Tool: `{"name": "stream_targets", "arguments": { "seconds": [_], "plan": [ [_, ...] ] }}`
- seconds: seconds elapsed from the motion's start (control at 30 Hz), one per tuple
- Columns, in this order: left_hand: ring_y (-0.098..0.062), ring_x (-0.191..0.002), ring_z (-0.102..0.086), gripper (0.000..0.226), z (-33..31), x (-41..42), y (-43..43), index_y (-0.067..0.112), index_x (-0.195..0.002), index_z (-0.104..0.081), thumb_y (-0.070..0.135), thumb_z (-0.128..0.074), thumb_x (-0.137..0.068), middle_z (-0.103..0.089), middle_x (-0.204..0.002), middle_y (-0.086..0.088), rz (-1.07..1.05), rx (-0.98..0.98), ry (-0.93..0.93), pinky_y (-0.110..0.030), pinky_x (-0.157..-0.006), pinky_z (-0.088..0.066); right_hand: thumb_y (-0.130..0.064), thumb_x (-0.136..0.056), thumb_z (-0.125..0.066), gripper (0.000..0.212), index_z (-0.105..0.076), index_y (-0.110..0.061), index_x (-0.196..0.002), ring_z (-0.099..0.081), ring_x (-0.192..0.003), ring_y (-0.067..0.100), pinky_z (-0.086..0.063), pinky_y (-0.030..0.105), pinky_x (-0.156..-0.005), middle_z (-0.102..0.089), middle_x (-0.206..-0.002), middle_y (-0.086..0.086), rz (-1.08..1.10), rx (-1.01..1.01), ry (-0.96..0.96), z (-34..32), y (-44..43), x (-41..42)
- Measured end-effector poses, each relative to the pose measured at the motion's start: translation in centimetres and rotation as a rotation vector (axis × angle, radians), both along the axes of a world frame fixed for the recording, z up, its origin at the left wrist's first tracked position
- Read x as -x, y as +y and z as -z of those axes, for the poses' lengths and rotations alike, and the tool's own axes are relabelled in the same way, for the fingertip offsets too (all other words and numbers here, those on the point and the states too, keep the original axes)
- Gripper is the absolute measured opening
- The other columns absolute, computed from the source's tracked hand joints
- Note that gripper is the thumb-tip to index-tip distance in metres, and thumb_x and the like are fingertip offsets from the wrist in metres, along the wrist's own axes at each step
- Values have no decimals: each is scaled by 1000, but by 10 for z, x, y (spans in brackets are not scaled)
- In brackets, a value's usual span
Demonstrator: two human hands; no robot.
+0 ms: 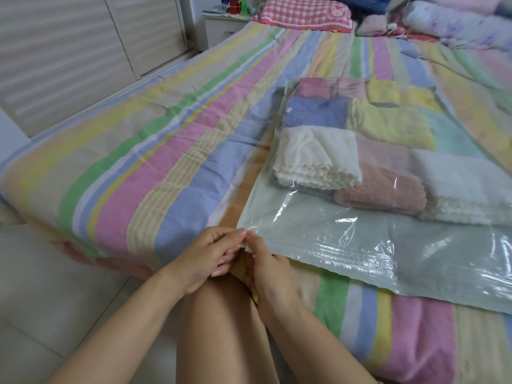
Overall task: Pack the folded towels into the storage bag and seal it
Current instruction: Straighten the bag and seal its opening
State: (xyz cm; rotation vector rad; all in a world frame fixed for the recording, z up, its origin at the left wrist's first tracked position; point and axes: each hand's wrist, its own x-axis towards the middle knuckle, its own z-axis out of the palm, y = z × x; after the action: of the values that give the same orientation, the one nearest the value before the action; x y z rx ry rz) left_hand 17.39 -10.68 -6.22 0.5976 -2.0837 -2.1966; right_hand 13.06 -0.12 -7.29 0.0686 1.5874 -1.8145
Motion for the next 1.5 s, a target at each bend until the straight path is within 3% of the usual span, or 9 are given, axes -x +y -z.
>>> {"name": "stream_targets", "arguments": {
  "seconds": [0.07, 0.17, 0.33, 0.8, 0.9, 1.0, 1.2, 1.33, 1.5],
  "plan": [
    [0, -34, -23, 38, 0, 1, -4, 7, -62, -46, 16, -44, -98, -30, -45, 10, 33, -27, -12, -13, -30, -21, -41, -84, -63, 36, -76, -7, -83, -68, -77, 20, -50, 29, -68, -74, -79, 5, 19, 16, -3, 0, 2, 0],
    [0, -33, -22, 30, 1, 1, -7, 7, -68, -46, 15, -45, -97, -28, -44, 10, 70, -63, -2, -13, -30, -21, -37, -84, -65, 28, -75, -14, -70, -63, -69, 14, -46, 29, -69, -69, -65, -7, 49, 19, -16, 0, 6, 1],
    [-5, -32, -20, 40, 4, 2, -11, 16, -57, -31, 26, -52, -89, -22, -41, 6, 91, -55, 0, -15, -34, -18, -29, -90, -60, 62, -52, -20, -29, -35, -33, 1, -28, 21, -48, -40, -36, -14, 72, -43, -38, -8, 20, 8],
    [-8, -31, -22, 50, 2, 1, -4, 16, -54, -29, 31, -62, -89, -24, -41, 4, 0, 17, -29, -19, -39, -19, -25, -90, -61, 45, -44, -23, -49, -24, -36, 7, -23, 17, -37, -28, -43, -10, 182, -42, -34, -18, 66, 23],
    [-10, -30, -26, 50, -5, 2, 19, 16, -52, -33, 50, -56, -80, -27, -41, 3, -207, -101, -106, -18, -37, -17, -25, -91, -60, 40, -44, -23, -54, -26, -35, 5, -25, 17, -37, -30, -42, -12, 164, -24, -29, -20, 66, 22],
    [-11, -31, -29, 62, -11, 6, 53, 18, -52, -38, 78, -48, -66, -31, -43, 2, -212, -180, -276, -13, -35, -17, -26, -92, -59, 38, -48, -21, -56, -32, -35, 5, -27, 15, -36, -36, -41, -12, 133, -29, -11, -21, 67, 21],
    [-8, -33, -36, 37, -7, 31, 98, 17, -66, -52, 40, -53, -96, -43, -44, 6, -341, 27, -170, -16, -36, -27, -21, -90, -58, 31, -62, 5, -73, -50, -35, 17, -37, 14, -37, -52, -44, 11, 69, 52, -18, -30, 72, 18],
    [-3, -32, -32, 33, -4, 34, 97, 15, -68, -51, 25, -49, -99, -41, -43, 10, -368, -7, -136, -15, -34, -25, -20, -86, -60, 28, -64, 1, -66, -53, -41, 18, -41, 18, -41, -57, -49, 11, 91, 18, -46, -24, 69, 20],
    [-3, -32, -26, 36, -4, 29, 93, 16, -66, -41, 24, -50, -99, -33, -44, 10, -358, -144, -142, -15, -31, -20, -23, -87, -59, 36, -54, -21, -52, -43, -46, 7, -33, 22, -51, -47, -40, -14, 172, -92, 32, -15, 76, 25]
  ]
}}
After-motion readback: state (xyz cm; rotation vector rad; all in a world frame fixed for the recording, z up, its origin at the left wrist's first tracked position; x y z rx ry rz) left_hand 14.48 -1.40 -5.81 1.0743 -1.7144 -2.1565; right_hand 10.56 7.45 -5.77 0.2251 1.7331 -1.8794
